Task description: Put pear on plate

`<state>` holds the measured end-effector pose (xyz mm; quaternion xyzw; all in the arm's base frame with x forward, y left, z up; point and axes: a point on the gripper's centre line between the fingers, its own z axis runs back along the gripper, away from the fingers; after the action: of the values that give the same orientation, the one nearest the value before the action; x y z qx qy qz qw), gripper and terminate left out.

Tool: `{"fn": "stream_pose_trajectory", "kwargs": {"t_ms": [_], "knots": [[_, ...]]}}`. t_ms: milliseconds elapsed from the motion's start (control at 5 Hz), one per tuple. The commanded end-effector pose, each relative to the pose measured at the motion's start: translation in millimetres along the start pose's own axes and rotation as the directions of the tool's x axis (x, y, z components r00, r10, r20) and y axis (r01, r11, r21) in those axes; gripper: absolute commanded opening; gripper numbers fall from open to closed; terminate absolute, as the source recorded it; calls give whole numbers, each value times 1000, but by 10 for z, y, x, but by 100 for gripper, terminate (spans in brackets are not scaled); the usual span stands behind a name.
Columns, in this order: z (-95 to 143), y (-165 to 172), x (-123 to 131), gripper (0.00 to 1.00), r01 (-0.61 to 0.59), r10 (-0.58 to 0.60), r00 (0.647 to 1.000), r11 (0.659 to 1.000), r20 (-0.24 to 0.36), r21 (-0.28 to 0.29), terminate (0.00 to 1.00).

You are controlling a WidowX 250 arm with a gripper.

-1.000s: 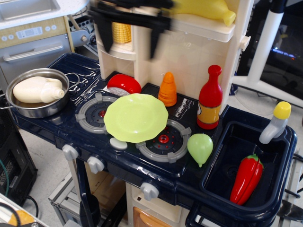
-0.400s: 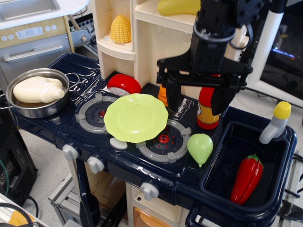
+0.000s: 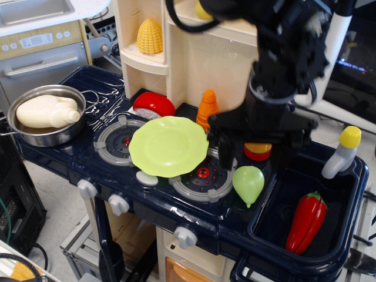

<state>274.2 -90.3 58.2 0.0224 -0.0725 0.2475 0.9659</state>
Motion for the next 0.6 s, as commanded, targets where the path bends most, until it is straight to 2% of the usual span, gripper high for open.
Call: {"fn": "stream_pose_trajectory", "kwargs": {"t_ms": [0, 200, 400], "knots": [[-149, -109, 49, 100, -28, 29, 999, 1000, 46, -10, 0], [-240, -137, 20, 100, -58, 60, 996, 998, 67, -30, 0], [-317, -135, -17, 0, -90, 93, 992, 995, 81, -46, 0]]}}
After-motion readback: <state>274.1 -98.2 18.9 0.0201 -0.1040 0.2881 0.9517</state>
